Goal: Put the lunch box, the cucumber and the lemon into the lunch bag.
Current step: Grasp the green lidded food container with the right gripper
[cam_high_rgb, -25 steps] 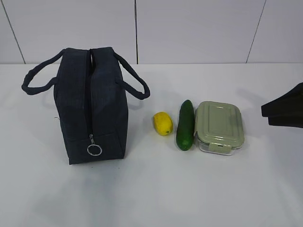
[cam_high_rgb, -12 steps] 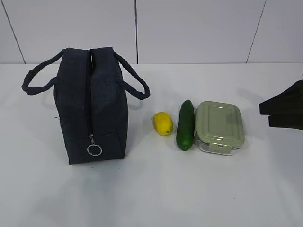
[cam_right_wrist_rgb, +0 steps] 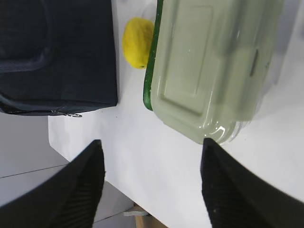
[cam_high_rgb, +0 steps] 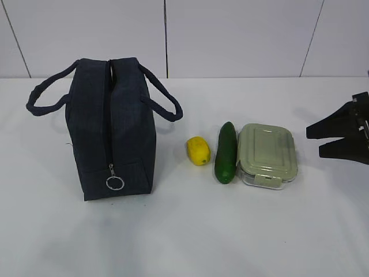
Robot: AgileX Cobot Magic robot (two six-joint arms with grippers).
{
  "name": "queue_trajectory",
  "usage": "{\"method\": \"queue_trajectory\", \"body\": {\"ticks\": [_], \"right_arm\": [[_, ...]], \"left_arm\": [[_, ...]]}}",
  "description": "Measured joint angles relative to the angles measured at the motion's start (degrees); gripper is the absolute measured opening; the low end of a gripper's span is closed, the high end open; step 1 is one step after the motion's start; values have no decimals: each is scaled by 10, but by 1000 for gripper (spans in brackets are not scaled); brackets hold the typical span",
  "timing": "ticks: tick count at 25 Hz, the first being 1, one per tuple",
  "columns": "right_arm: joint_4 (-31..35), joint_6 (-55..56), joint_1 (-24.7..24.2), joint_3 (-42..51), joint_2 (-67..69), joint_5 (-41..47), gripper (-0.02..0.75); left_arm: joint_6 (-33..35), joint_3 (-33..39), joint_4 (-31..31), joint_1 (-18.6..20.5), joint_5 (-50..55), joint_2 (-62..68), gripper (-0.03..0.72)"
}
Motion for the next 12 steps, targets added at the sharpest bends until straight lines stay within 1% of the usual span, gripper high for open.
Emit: {"method": "queue_trajectory", "body": {"ticks": [3,6,12], "right_arm": [[-1,0,0,-34,36,8,494],[-17,0,0,-65,73,12,495],[-25,0,0,-91,130,12,495]], "left_arm": [[0,0,0,0,0,0,228],[0,0,0,0,0,0,228],[0,0,0,0,0,0,233]]}}
